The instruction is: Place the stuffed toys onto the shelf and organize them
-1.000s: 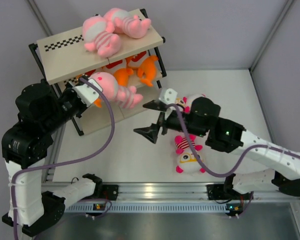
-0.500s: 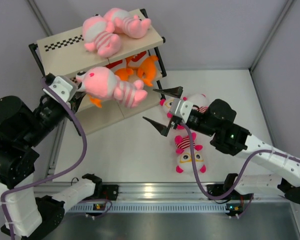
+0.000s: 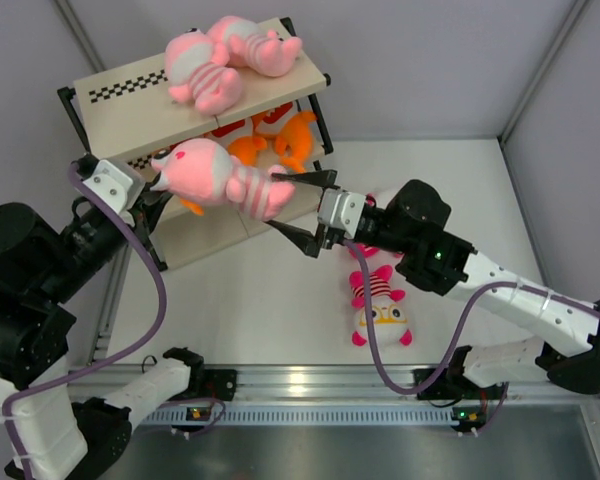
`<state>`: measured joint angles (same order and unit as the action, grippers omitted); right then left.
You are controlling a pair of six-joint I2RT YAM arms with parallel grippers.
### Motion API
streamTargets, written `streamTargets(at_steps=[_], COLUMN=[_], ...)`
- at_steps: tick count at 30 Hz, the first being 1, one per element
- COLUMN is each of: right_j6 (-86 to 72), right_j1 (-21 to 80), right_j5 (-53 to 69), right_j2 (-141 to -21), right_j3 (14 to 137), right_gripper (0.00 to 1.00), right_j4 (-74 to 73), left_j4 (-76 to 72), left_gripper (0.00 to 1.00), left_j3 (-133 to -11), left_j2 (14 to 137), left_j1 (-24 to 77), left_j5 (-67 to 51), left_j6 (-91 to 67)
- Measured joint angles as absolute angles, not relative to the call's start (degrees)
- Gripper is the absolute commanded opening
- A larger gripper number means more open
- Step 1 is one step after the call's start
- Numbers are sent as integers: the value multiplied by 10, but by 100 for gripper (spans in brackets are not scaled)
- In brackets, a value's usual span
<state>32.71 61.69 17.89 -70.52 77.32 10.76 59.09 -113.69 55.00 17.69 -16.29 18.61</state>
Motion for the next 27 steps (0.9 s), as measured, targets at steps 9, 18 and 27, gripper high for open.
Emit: streamTargets(at_steps=[9,18,27], right_j6=[269,317,493], right_j1=[625,676,721], right_j5=[191,88,-122], right_j2=[-721,-874,-1129], right_j3=[811,1077,1407], right_gripper=[0,0,0], right_j4=[109,23,5], left_j4=[575,531,494], left_gripper=[19,99,96], left_j3=[-1113,-1034,-909], left_j2=[542,472,289], left_j1=[177,156,99], left_j5=[-122,96,250], left_j6=[174,165,178])
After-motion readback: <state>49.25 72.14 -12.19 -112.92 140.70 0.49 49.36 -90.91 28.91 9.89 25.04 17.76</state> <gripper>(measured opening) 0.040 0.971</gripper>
